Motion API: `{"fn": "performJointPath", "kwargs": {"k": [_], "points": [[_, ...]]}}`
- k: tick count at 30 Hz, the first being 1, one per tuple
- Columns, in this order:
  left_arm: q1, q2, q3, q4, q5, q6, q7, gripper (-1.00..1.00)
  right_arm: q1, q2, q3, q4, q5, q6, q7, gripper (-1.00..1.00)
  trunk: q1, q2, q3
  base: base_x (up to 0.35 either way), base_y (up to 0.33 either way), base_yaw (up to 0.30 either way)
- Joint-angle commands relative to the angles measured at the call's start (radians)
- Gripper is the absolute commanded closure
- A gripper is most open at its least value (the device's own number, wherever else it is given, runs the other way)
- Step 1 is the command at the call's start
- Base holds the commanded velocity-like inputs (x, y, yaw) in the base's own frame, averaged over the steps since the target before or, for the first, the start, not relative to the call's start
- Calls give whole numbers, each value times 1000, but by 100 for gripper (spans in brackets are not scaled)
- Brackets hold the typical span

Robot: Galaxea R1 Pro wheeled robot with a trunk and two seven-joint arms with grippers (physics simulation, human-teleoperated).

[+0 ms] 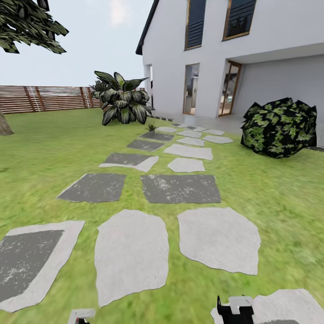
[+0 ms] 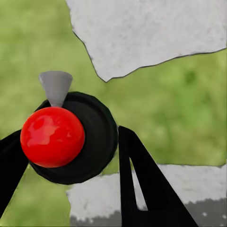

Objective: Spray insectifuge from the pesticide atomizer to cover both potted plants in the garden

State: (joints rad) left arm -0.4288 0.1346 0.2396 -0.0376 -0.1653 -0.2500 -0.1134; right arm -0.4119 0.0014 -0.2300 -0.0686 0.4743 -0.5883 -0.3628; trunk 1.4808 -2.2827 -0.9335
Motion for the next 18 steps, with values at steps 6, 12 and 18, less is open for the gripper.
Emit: {"fn": "performJointPath", "kwargs": {"k": [6,12,18], "points": [[0,0,9,1,-10,-3,-3,100,-1,0,-6,1,10,-2,-5,-100,0,0,-1,287,170,0],[0,0,9,1,-10,-3,-3,100,-1,0,-6,1,10,-2,-5,-100,0,0,-1,287,170,0],[0,-1,9,1,-10,-3,-3,100,-1,0,-6,1,10,-2,-5,-100,0,0,-1,287,170,0]]}}
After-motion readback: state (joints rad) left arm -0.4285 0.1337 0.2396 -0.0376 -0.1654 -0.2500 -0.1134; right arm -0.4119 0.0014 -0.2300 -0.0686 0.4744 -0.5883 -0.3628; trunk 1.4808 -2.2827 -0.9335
